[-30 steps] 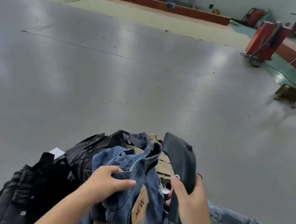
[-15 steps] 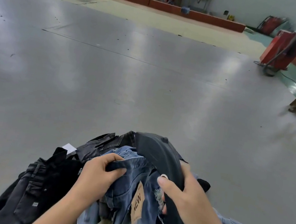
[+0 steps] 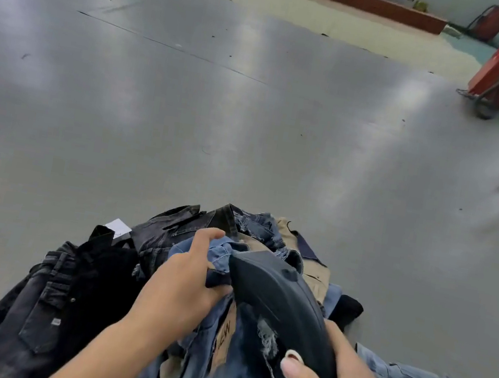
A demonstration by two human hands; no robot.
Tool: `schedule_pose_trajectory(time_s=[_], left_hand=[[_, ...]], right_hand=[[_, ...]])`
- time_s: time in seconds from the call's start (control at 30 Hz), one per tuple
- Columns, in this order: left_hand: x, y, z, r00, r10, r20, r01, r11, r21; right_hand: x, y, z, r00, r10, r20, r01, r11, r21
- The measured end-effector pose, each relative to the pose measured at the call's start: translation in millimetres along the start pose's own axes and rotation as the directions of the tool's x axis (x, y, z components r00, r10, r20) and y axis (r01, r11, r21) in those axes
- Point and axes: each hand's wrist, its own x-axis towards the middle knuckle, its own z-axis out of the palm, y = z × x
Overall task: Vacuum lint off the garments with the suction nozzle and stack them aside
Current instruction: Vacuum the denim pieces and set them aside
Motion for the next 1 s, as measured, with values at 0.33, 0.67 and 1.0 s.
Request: schedule_pose_trajectory(time_s=[0.33,0.67,1.0], left_hand=[[-6.1,-2.8,6.3,0.999,0.025,0.033,-0.027,0.998,0.063],[0.9,3.9,8.9,0.997,0.034,0.068,-0.031,0.998,-0.046],[1.4,10.2,8.5,0.996,0.045,0.075,-0.042,0.998,-0.047]], right_hand=[[-6.4,0.6,-0.9,1.0,0.005,0.002,-0.005,1.0,0.02],[-8.9,2.1,-2.1,0.999,0.022,0.026,-0.023,0.999,0.033],[-10.2,-1.3,-1.3,0.998,0.038,0.047,-0.038,0.999,-0.011]])
